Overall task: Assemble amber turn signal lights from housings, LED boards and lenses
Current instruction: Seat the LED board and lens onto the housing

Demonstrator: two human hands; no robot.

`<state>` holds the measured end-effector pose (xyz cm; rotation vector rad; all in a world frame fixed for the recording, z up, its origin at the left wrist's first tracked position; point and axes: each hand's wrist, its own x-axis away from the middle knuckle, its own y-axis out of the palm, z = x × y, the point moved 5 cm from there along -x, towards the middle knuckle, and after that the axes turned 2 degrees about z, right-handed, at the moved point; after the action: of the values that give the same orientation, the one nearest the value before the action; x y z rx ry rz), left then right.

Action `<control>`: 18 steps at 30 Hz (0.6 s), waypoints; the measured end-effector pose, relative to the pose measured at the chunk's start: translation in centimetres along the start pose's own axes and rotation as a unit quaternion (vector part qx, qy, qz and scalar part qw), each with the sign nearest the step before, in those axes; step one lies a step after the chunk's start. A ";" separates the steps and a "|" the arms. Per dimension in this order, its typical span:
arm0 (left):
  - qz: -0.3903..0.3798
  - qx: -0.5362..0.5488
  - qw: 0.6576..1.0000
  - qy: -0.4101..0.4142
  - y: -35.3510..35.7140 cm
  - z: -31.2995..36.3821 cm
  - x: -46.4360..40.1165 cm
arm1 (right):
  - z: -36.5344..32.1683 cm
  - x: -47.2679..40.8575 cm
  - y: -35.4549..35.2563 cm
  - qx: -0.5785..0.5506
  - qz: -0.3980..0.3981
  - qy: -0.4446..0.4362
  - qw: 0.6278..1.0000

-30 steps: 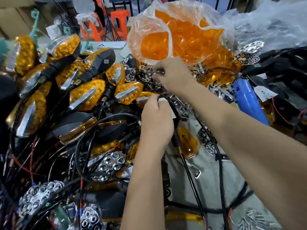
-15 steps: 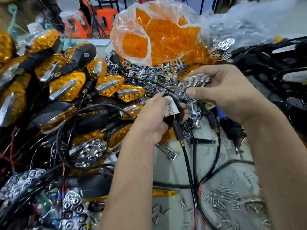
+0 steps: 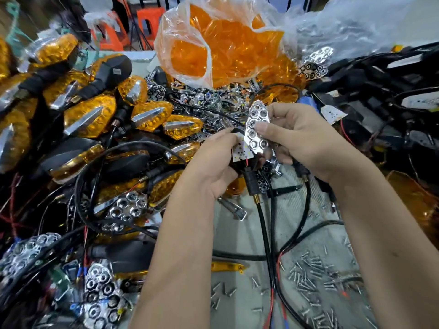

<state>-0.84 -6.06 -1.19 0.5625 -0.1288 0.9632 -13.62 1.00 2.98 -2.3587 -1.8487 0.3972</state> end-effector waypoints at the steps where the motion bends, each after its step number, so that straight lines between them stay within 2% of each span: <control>1: 0.002 -0.006 1.000 0.001 0.0 0.0 0.0 | 0.0 0.0 0.1 -0.001 0.000 0.002 1.000; 8: 0.033 -0.037 0.999 0.010 -0.2 0.1 0.2 | -0.3 0.2 0.5 -0.022 -0.045 0.002 0.999; 14: 0.014 -0.023 1.000 0.002 0.0 -0.1 -0.1 | -1.4 0.2 0.8 0.035 -0.029 -0.061 0.997; 18: 0.022 -0.034 0.999 0.001 -0.4 -0.1 -0.2 | -1.3 0.2 1.4 0.025 -0.039 -0.055 0.997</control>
<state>-0.65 -6.34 -1.53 0.4980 -0.1724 0.9987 -11.90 0.92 3.83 -2.2675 -1.9464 0.5692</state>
